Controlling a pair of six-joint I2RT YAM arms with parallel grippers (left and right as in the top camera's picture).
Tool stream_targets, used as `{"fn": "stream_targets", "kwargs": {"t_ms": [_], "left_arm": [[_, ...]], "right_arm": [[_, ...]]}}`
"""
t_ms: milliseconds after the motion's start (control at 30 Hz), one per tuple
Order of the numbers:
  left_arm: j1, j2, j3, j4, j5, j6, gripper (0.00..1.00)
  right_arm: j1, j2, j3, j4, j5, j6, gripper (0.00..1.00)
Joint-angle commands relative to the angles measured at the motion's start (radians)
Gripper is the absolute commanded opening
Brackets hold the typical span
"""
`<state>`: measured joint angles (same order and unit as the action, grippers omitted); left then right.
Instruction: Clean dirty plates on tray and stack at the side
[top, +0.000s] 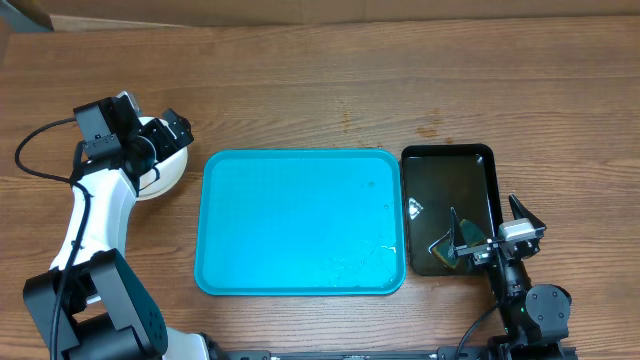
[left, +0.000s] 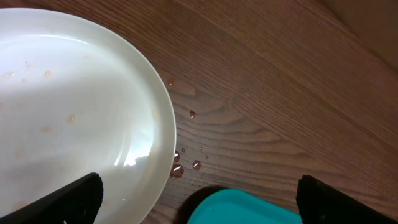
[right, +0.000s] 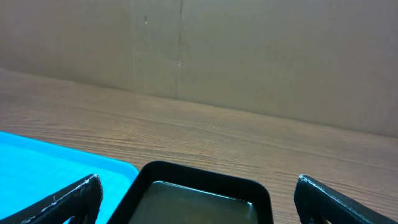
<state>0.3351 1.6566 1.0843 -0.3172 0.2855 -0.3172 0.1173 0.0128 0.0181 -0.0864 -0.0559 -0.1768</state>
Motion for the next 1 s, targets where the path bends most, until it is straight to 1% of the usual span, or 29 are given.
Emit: {"fn": "stream_targets", "kwargs": {"t_ms": [0, 267, 367, 500, 633, 667, 733, 967], "left_arm": [[-0.004, 0.004, -0.01, 0.003, 0.011, 0.018, 1.0], [-0.03, 0.0, -0.01, 0.0, 0.01, 0.018, 1.0], [-0.064, -0.021, -0.01, -0.001, 0.011, 0.018, 1.0], [-0.122, -0.089, -0.01, 0.0, 0.01, 0.018, 1.0], [-0.198, -0.192, -0.01, 0.0, 0.01, 0.018, 1.0], [-0.237, -0.253, -0.01, 0.0, 0.011, 0.018, 1.0], [-0.27, -0.316, -0.01, -0.003, 0.011, 0.018, 1.0], [-0.349, -0.578, -0.01, -0.024, 0.011, 0.018, 1.0]], "right_arm": [[-0.008, -0.01, -0.01, 0.006, -0.006, -0.003, 1.0], [-0.008, -0.01, -0.01, 0.006, -0.006, -0.003, 1.0], [-0.008, -0.01, -0.01, 0.006, -0.006, -0.004, 1.0], [-0.008, -0.01, -0.01, 0.006, -0.006, -0.003, 1.0], [-0.008, -0.01, -0.01, 0.006, -0.006, -0.003, 1.0], [-0.008, -0.01, -0.01, 0.006, -0.006, -0.003, 1.0], [-0.008, -0.01, -0.01, 0.006, -0.006, -0.003, 1.0], [-0.008, -0.01, -0.01, 0.006, -0.006, -0.003, 1.0]]}}
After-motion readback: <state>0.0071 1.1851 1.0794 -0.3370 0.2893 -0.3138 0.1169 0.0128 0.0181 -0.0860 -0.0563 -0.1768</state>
